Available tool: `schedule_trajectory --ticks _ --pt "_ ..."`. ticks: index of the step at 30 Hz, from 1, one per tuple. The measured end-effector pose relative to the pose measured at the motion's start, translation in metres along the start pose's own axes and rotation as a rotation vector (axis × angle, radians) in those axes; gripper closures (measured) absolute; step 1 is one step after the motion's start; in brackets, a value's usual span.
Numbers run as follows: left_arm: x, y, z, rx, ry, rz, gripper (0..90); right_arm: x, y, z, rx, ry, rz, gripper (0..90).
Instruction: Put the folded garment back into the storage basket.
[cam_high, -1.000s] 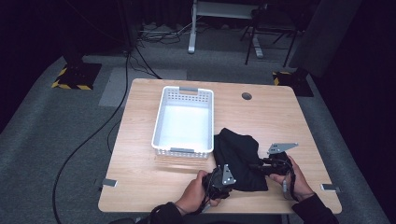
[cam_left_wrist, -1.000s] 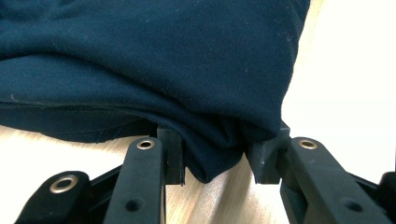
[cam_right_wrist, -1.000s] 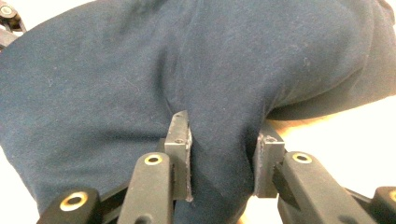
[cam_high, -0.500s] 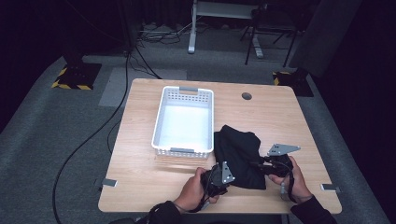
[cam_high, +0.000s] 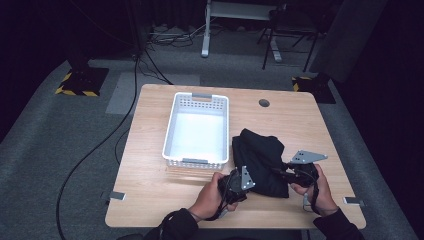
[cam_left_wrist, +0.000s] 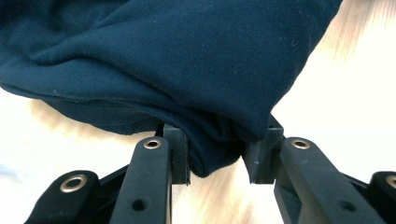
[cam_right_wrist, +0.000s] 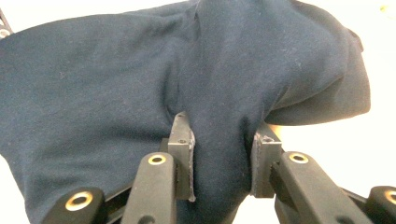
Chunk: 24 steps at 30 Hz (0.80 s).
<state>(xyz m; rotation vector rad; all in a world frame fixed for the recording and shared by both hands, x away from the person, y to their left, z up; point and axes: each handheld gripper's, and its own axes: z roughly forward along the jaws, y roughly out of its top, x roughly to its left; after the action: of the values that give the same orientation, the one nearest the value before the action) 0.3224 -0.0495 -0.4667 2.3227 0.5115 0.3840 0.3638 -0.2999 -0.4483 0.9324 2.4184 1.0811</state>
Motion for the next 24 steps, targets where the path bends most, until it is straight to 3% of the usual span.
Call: schedule_trajectory --ticks 8,24 --pt "0.006 0.020 -0.008 -0.029 0.027 0.022 66.7 -0.008 0.014 -0.013 -0.035 -0.034 0.004 68.4" --pt "0.018 0.044 -0.016 -0.046 0.066 0.049 67.2 -0.016 0.033 -0.024 -0.060 -0.077 -0.009 68.4"
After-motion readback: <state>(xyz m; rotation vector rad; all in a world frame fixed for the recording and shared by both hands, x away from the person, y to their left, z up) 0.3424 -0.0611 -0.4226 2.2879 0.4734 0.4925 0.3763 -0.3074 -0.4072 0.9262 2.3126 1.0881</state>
